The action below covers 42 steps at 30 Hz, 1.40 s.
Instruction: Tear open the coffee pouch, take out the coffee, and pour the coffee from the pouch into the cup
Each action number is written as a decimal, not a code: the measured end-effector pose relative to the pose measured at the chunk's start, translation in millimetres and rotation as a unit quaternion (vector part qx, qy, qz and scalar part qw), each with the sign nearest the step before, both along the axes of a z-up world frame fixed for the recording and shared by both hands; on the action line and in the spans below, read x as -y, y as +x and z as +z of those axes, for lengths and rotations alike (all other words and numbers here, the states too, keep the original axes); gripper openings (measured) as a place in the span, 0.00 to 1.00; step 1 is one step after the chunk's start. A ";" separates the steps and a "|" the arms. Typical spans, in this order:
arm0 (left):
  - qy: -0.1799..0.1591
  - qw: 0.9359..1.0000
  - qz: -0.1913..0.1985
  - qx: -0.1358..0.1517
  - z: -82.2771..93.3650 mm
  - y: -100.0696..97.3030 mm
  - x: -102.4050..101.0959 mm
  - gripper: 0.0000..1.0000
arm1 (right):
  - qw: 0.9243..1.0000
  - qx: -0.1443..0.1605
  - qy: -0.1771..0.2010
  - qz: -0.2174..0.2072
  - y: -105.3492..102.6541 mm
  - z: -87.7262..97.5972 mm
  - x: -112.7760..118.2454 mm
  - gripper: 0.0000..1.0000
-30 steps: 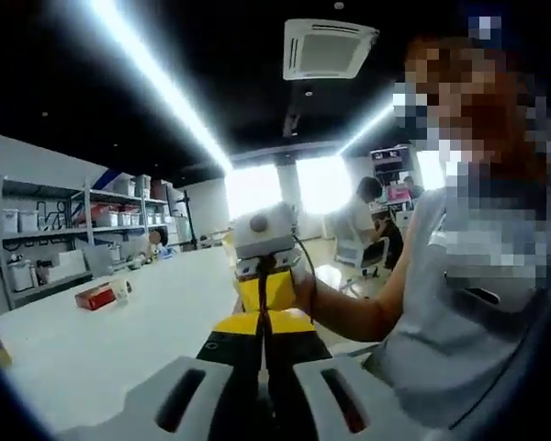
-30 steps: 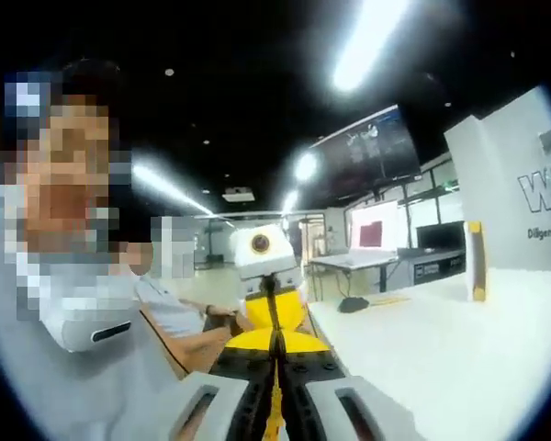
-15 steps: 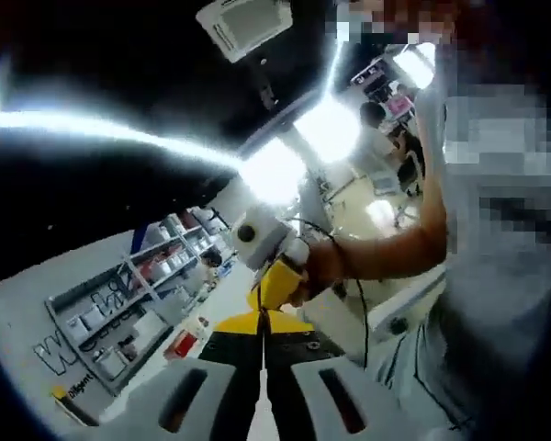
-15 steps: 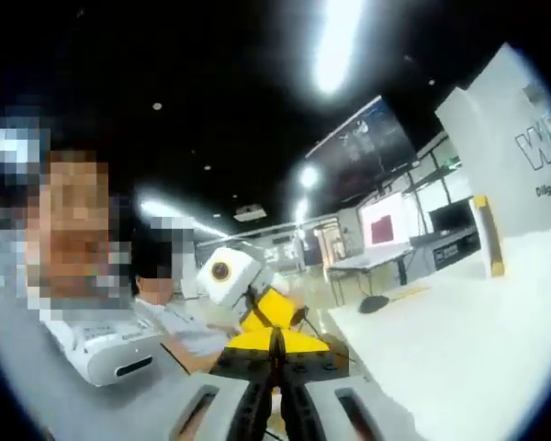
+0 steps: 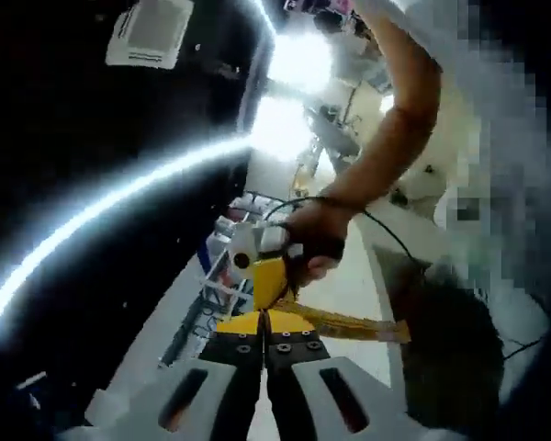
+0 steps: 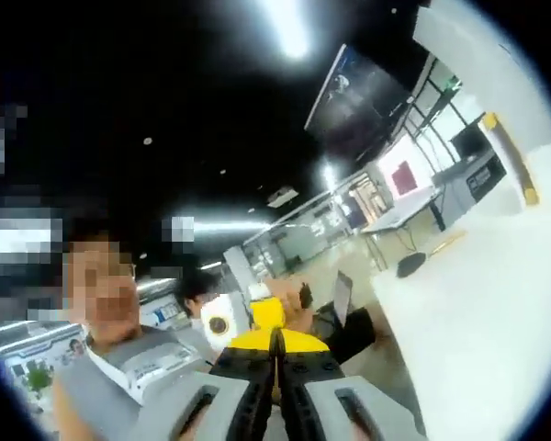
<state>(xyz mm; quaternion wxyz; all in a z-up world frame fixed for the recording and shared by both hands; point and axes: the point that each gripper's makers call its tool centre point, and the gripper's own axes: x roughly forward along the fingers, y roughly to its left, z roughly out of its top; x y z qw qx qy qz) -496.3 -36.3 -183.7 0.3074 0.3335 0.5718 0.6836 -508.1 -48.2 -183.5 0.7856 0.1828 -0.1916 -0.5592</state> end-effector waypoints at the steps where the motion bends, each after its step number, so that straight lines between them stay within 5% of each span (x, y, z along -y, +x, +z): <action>1: -0.007 1.000 0.008 -0.019 0.0 -1.6 0.2 0.02 | 1.000 0.002 0.000 0.000 -1.4 -1.0 2.0 0.01; 3: -0.035 0.996 0.041 -0.077 -4.0 -8.9 1.4 0.02 | 1.000 0.013 0.003 -0.001 -7.4 -3.0 5.4 0.01; 9: -0.056 0.992 0.060 -0.093 -12.9 -22.2 3.3 0.02 | 1.000 0.024 0.000 -0.010 -17.8 -10.5 6.9 0.01; 13: 0.020 1.000 0.012 -0.012 -9.3 -28.2 3.7 0.03 | 0.999 0.009 -0.009 -0.031 -24.5 -7.8 5.0 0.01; 15: 0.067 0.996 -0.019 0.053 -8.2 -31.7 4.9 0.03 | 0.999 -0.005 -0.010 -0.045 -24.5 -7.7 3.9 0.01; 17: 0.104 0.987 -0.037 0.117 -9.0 -34.4 7.0 0.03 | 0.996 -0.052 -0.002 -0.073 -32.1 -9.8 1.9 0.01; 19: 0.155 0.957 -0.073 0.235 -11.2 -36.9 6.9 0.02 | 0.991 -0.099 0.011 -0.092 -35.6 -12.8 -0.8 0.01; 21: 0.192 0.923 -0.120 0.313 -6.9 -38.5 8.7 0.03 | 0.985 -0.136 0.006 -0.104 -34.8 -10.2 -2.5 0.01; 22: 0.199 0.915 -0.127 0.329 -6.3 -38.7 9.0 0.02 | 0.984 -0.141 0.007 -0.105 -34.7 -10.3 -2.9 0.01; 23: 0.235 0.873 -0.157 0.398 -3.9 -42.0 12.8 0.02 | 0.977 -0.176 0.004 -0.124 -35.4 -8.2 -2.6 0.01; 26: 0.275 0.796 -0.201 0.500 -0.8 -44.0 15.2 0.02 | 0.955 -0.252 -0.004 -0.154 -33.9 -4.8 -3.2 0.01; 27: 0.280 0.780 -0.210 0.518 -0.7 -44.3 15.7 0.02 | 0.948 -0.275 -0.005 -0.162 -32.4 -4.8 -3.4 0.01; 30: 0.317 0.723 -0.233 0.568 4.0 -51.0 19.7 0.02 | 0.907 -0.358 -0.014 -0.221 -36.1 0.3 -3.5 0.01; 31: 0.328 0.709 -0.235 0.579 4.5 -54.0 21.0 0.02 | 0.895 -0.373 -0.014 -0.243 -38.0 1.0 -3.7 0.01; 33: 0.349 0.698 -0.223 0.584 3.9 -61.0 21.8 0.02 | 0.869 -0.399 -0.007 -0.293 -45.2 0.4 -4.9 0.01; 34: 0.354 0.699 -0.221 0.581 4.1 -62.4 21.5 0.02 | 0.860 -0.402 -0.008 -0.315 -48.0 1.0 -5.6 0.01; 36: 0.378 0.688 -0.208 0.584 4.2 -68.7 22.4 0.02 | 0.843 -0.406 -0.004 -0.354 -53.0 0.3 -6.2 0.01; 39: 0.409 0.675 -0.194 0.583 2.6 -76.8 24.5 0.02 | 0.797 -0.437 0.002 -0.416 -59.7 -1.1 -5.8 0.01; 42: 0.443 0.660 -0.192 0.576 2.9 -81.8 28.4 0.02 | 0.764 -0.445 0.004 -0.467 -63.2 -1.5 -3.5 0.01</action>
